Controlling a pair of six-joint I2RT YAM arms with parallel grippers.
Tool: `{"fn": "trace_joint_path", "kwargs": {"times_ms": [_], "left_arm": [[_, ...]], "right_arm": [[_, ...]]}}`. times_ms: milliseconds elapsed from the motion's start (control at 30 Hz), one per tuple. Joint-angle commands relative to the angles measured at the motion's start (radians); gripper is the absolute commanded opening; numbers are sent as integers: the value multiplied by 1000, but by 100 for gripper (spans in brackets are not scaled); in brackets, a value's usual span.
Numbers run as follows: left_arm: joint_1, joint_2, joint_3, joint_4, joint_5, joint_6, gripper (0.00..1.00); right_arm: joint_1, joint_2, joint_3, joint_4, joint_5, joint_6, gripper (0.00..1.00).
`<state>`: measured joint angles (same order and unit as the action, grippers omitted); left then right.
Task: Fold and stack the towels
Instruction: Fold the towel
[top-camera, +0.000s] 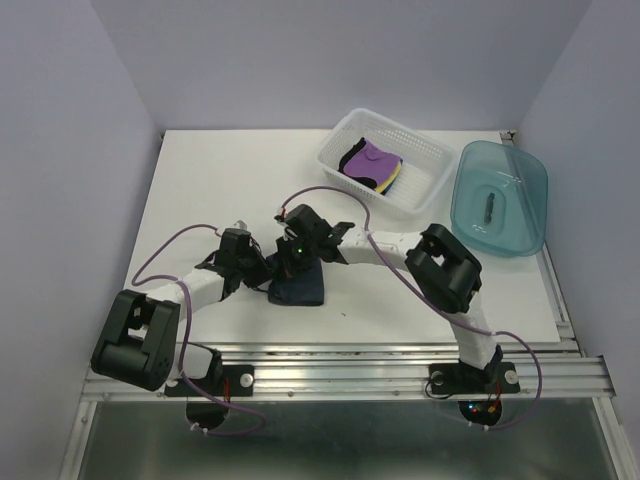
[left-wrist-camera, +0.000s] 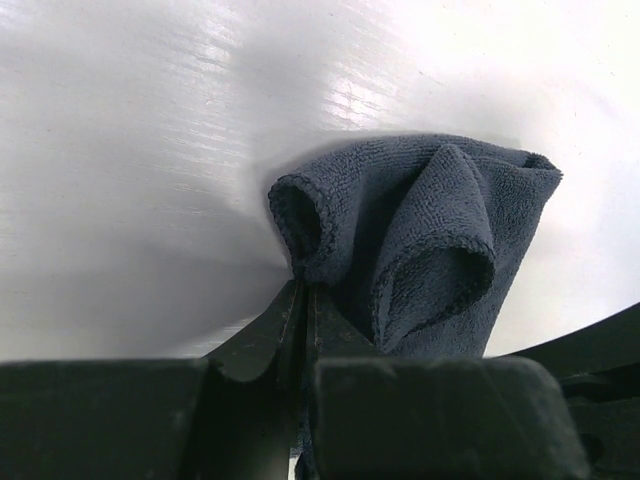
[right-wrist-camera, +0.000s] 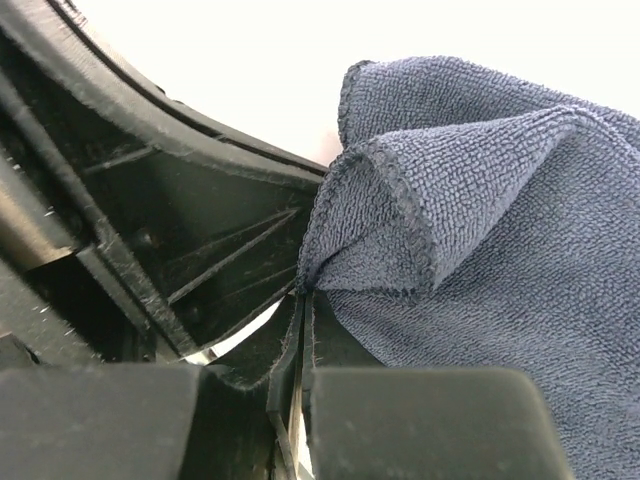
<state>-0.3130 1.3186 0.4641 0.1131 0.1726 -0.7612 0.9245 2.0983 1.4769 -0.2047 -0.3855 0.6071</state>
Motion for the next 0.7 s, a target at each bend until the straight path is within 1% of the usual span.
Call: {"fn": "trace_joint_path", "kwargs": {"times_ms": [0,100,133,167,200,233,267,300,333,400,433,533,600,667], "left_arm": [[-6,-35,-21,-33,1,-1,8],[-6,-47,-15,-52,-8,-3,12],[-6,-54,-12,-62,-15,-4,14],[-6,-56,-12,-69,-18,-4,16],[-6,-61,-7,-78,-22,-3,21],[-6,-65,-2,-87,-27,-3,23],[-6,-73,-1,-92,-27,0,24],[-5,-76,2,-98,-28,0,28],[-6,-79,8,-102,-30,0,30],[-5,-91,15,-112,-45,-4,34],[-5,-104,16,-139,-51,-7,34],[-5,-130,24,-162,-62,-13,38],[-5,-145,28,-177,-67,-16,42],[-5,-173,33,-197,-76,-21,46]], "right_arm": [[10,17,66,53,-6,14,4],[11,25,68,59,-18,14,9],[11,28,68,54,-19,13,18],[11,28,69,53,-19,11,23],[11,26,72,47,-18,7,28],[10,25,72,39,-16,3,33],[11,17,72,37,-21,0,41],[11,9,72,34,-27,-13,43],[10,2,69,30,-33,-21,45],[10,-32,65,25,-36,-38,54],[11,-61,56,24,-38,-44,60],[10,-112,19,36,-44,-64,67],[11,-164,-1,36,-36,-76,70],[10,-198,-33,39,-32,-86,76]]}}
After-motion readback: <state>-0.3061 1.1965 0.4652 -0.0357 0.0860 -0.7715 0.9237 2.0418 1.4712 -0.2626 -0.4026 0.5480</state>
